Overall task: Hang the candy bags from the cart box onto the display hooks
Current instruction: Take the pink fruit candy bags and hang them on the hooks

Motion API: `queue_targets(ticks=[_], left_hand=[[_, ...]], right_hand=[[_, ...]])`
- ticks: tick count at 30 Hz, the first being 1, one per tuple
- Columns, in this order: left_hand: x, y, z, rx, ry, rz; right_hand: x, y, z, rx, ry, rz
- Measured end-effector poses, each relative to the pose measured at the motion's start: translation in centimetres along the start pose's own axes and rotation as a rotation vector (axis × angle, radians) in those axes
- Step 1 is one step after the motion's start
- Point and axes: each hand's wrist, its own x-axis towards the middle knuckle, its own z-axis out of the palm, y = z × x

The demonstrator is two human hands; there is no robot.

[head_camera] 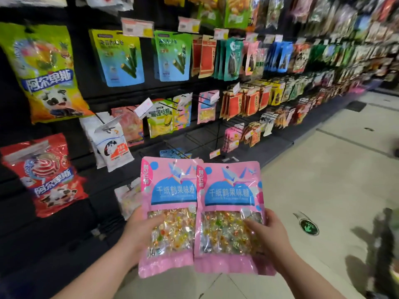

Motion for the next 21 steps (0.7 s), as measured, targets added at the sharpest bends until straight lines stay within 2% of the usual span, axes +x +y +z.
queue_targets(ticks=[13, 21], left_hand=[[13.5, 2.0, 12.0, 0.015, -0.187, -0.026], [22.4, 5.5, 17.6, 0.025, -0.276, -0.002]], right_hand=[[12.3, -2.5, -6.8, -0.040, 0.229, -0.016], [21.2, -4.3, -8.0, -0.045, 0.284, -0.021]])
